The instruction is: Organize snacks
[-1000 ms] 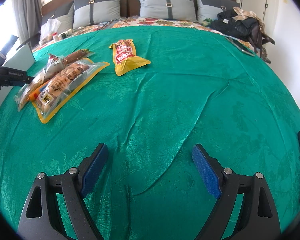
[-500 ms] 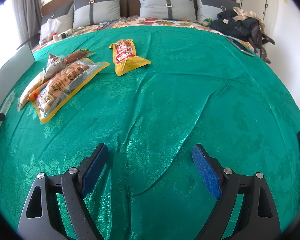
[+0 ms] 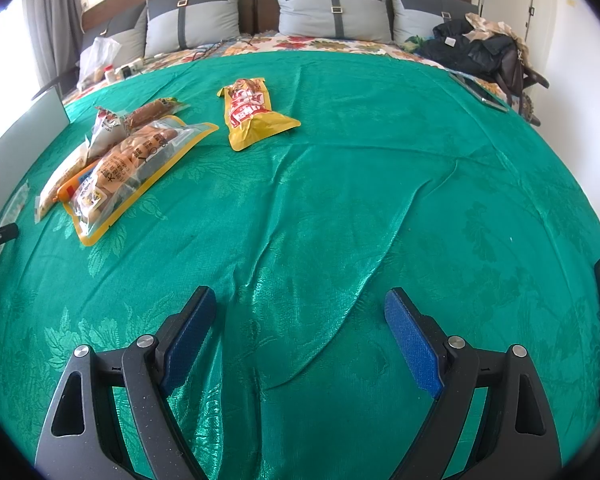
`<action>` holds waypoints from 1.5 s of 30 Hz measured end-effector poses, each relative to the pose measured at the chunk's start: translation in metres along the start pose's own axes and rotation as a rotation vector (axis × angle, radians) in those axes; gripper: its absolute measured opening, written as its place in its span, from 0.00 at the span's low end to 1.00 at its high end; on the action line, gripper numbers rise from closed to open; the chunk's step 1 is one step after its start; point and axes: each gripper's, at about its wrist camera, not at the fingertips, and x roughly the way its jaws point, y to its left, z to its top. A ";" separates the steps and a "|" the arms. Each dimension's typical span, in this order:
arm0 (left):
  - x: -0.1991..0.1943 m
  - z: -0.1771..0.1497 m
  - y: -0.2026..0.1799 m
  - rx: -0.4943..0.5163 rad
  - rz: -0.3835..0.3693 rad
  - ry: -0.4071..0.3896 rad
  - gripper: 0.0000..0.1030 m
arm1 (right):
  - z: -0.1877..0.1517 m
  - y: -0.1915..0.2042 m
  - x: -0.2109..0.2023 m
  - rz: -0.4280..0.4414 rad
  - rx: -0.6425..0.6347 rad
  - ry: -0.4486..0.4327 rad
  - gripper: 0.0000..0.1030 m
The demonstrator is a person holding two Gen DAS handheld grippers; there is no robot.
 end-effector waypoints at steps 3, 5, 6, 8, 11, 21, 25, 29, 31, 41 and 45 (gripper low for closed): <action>0.000 0.000 0.000 0.000 0.003 -0.003 1.00 | 0.011 0.001 0.004 0.005 0.013 0.086 0.88; 0.000 0.000 0.000 0.000 0.002 -0.003 1.00 | 0.028 0.002 0.008 0.052 0.079 0.163 0.88; -0.001 0.000 0.000 0.000 0.001 -0.004 1.00 | 0.036 0.005 0.009 0.108 0.132 0.176 0.87; -0.001 0.000 -0.001 0.000 0.000 -0.004 1.00 | 0.057 0.017 0.013 0.187 0.218 0.190 0.86; -0.001 0.000 0.000 -0.001 0.000 -0.004 1.00 | 0.092 0.047 0.027 0.243 0.274 0.209 0.86; -0.001 0.000 -0.001 -0.001 0.000 -0.004 1.00 | 0.125 0.129 0.081 0.085 0.187 0.314 0.77; -0.001 -0.001 0.000 -0.001 -0.001 -0.004 1.00 | 0.116 0.138 0.069 0.106 -0.022 0.277 0.65; -0.001 -0.001 0.000 -0.001 0.000 -0.004 1.00 | 0.087 0.113 0.047 0.164 -0.134 0.287 0.62; 0.000 -0.001 -0.001 -0.001 0.000 -0.004 1.00 | 0.068 0.090 0.032 0.164 -0.170 0.267 0.63; -0.001 0.000 -0.001 -0.001 0.000 -0.004 1.00 | 0.016 -0.009 0.011 0.093 -0.130 0.054 0.89; 0.000 0.000 -0.001 -0.001 0.000 -0.004 1.00 | 0.013 -0.011 0.009 0.104 -0.119 0.015 0.92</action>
